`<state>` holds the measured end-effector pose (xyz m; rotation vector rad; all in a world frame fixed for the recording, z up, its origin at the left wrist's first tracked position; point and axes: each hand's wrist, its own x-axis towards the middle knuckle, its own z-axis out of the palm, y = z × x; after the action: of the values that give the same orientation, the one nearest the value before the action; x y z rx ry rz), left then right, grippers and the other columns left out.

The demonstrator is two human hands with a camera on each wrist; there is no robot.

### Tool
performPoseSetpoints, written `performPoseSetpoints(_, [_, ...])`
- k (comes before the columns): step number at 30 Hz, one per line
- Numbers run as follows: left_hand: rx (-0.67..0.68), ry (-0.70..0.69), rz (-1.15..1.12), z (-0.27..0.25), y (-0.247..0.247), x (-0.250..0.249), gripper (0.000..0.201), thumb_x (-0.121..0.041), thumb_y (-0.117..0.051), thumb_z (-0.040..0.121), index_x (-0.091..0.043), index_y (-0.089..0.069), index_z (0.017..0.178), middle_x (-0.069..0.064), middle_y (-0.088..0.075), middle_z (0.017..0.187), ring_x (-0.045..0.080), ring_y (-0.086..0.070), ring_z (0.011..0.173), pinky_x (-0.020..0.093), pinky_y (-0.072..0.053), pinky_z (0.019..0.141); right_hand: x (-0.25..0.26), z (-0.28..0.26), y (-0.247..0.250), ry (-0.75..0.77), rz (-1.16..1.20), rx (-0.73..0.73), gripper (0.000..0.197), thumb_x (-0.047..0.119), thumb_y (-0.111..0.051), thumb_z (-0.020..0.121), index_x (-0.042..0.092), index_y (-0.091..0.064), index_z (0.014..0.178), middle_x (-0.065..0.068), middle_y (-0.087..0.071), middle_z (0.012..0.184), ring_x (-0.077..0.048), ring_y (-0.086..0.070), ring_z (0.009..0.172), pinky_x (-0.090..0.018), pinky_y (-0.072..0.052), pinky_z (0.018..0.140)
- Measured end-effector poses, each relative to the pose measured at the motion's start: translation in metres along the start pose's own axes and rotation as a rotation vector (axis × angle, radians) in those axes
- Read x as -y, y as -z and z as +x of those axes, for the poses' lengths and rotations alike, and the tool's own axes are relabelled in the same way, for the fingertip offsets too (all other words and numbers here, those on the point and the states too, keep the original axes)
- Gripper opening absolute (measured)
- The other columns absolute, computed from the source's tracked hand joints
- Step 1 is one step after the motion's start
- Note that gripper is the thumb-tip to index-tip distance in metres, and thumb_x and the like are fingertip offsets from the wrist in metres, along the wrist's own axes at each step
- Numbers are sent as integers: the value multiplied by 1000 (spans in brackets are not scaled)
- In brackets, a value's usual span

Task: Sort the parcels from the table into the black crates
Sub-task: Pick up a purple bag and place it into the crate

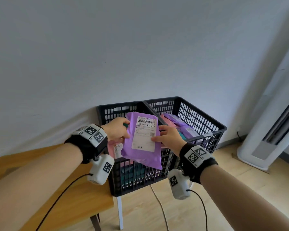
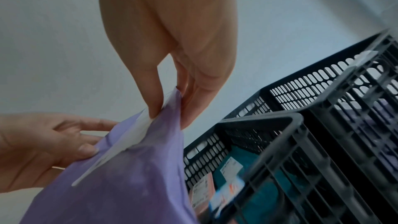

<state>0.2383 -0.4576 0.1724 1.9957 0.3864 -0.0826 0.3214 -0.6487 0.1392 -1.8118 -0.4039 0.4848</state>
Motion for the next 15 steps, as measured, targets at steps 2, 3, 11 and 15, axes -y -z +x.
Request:
performPoseSetpoints(2, [25, 3, 6, 19, 7, -6, 39, 13, -59, 83, -8, -50, 115, 15, -64, 110, 30, -65, 100, 43, -57, 81, 9, 20, 4, -20, -16, 10, 46, -3, -71, 80, 5, -54, 122, -13, -67, 107, -25, -68, 95, -40, -58, 82])
performPoseSetpoints(3, [28, 12, 14, 27, 12, -9, 36, 13, -58, 83, -8, -52, 113, 15, -64, 110, 30, -65, 100, 45, -56, 83, 13, 31, 6, -28, -24, 20, 47, -2, -70, 80, 4, -54, 123, -11, -67, 105, -23, -68, 93, -38, -58, 80])
performPoseSetpoints(11, [-33, 29, 139, 103, 52, -19, 28, 8, -67, 76, 6, -59, 104, 22, -67, 104, 36, -67, 96, 52, -55, 82, 59, 115, 9, -46, -163, 116, 43, -2, -66, 83, 3, -54, 124, -7, -65, 103, -20, -66, 92, -32, -58, 76])
performPoseSetpoints(15, [-58, 117, 136, 128, 58, -18, 17, 12, -61, 81, -3, -58, 90, 10, -64, 89, 28, -64, 89, 40, -56, 79, 64, 152, 5, -109, -230, 200, 46, -3, -66, 83, 2, -52, 127, -7, -65, 105, -22, -66, 94, -39, -57, 83])
